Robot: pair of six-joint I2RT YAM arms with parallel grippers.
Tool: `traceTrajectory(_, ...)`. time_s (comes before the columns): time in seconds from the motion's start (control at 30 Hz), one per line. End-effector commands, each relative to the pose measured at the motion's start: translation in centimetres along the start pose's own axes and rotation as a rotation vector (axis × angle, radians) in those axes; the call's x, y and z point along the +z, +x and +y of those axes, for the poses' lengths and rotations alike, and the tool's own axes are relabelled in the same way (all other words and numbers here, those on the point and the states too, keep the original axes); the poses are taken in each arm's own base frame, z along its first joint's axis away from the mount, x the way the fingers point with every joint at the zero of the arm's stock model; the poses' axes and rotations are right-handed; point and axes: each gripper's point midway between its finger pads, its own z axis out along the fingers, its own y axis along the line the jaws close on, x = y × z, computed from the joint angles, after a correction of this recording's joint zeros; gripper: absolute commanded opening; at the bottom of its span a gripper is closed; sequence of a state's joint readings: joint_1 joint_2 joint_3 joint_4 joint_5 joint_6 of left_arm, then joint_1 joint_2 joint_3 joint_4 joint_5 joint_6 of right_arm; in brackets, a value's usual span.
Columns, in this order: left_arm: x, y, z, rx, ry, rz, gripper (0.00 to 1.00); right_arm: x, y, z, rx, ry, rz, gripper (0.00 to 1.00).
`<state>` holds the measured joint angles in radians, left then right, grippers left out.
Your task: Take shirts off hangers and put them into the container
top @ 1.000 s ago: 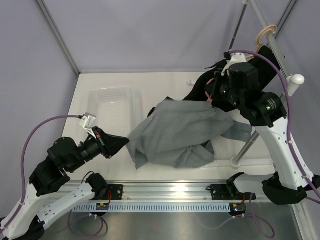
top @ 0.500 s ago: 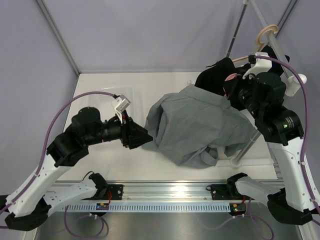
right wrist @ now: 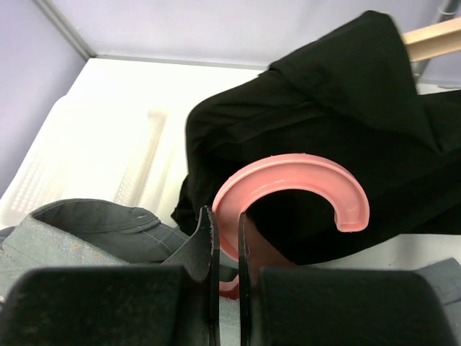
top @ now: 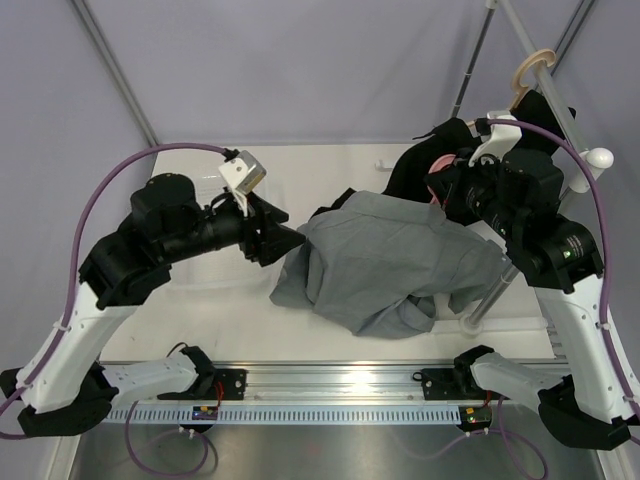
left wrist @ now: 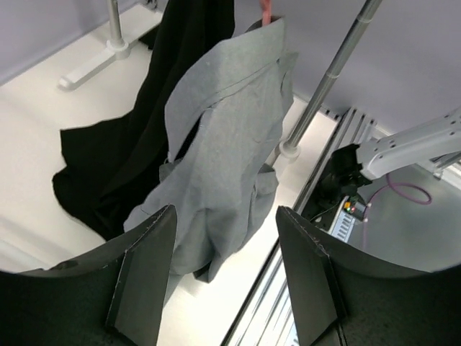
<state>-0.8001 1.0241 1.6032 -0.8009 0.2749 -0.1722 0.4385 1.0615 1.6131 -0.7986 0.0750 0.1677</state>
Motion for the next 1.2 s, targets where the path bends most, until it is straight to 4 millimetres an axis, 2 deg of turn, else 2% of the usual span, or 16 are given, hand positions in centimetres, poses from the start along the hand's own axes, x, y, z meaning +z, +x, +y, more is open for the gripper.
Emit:
traceTrajectory(0.0,1.2,1.4,1.5,0.05,-0.041,0.065,0.62,-1.7,-2.5,2.6,-0.008,-0.131,-0.069,0.0)
traceTrajectory(0.23,1.8,3.9,2.5,0.078,-0.06,0.123,0.64,-3.5,-4.0,5.0,0.02,-0.249,-0.079,0.0)
traceTrajectory(0.33,1.7,4.9,3.0,0.078,-0.082,0.157,0.62,-3.6,-4.3,5.0,0.019,-0.25,-0.086,0.0)
traceTrajectory(0.43,1.6,5.3,3.0,0.078,-0.082,0.171,0.44,-3.6,-4.2,4.7,0.018,-0.233,-0.077,0.0)
traceTrajectory(0.47,1.5,5.4,3.1,0.077,-0.087,0.175,0.34,-3.6,-4.2,4.7,0.018,-0.232,-0.079,0.0)
traceTrajectory(0.5,1.4,5.3,3.1,0.075,-0.092,0.173,0.15,-3.6,-4.1,4.6,0.017,-0.228,-0.077,0.0)
traceTrajectory(0.53,1.4,5.4,3.3,0.07,-0.101,0.175,0.08,-3.5,-4.1,4.3,0.017,-0.213,-0.078,0.0)
traceTrajectory(0.57,1.2,5.3,3.2,0.069,-0.104,0.172,0.06,-3.3,-3.8,4.1,0.011,-0.198,-0.065,0.0)
traceTrajectory(0.7,0.7,5.1,3.3,0.063,-0.116,0.164,0.04,-2.4,-3.3,2.5,-0.011,-0.113,-0.048,0.0)
traceTrajectory(0.77,0.5,4.9,3.2,0.06,-0.117,0.164,0.0,-2.1,-3.4,1.3,-0.001,-0.042,-0.055,0.0)
traceTrajectory(0.83,0.1,4.2,3.0,0.051,-0.121,0.124,0.0,-1.5,-3.4,0.1,0.025,0.034,-0.053,0.0)
traceTrajectory(0.9,-0.4,3.4,2.2,0.047,-0.092,0.05,0.0,-0.4,-2.5,-0.9,0.043,0.106,-0.009,0.0)
traceTrajectory(1.0,-2.8,1.0,0.3,0.084,-0.02,-0.157,0.0,1.2,-0.6,-3.6,0.074,0.293,0.053,0.0)
traceTrajectory(1.03,-4.3,0.1,-0.4,0.107,0.006,-0.257,0.0,1.4,-0.2,-4.3,0.079,0.34,0.057,0.0)
traceTrajectory(1.1,-5.7,-0.4,-1.0,0.121,0.02,-0.325,0.0,1.8,0.4,-4.8,0.117,0.369,0.05,0.0)
traceTrajectory(1.17,-7.1,-0.4,-1.0,0.12,0.003,-0.357,0.0,1.6,0.0,-5.3,0.148,0.405,0.009,0.0)
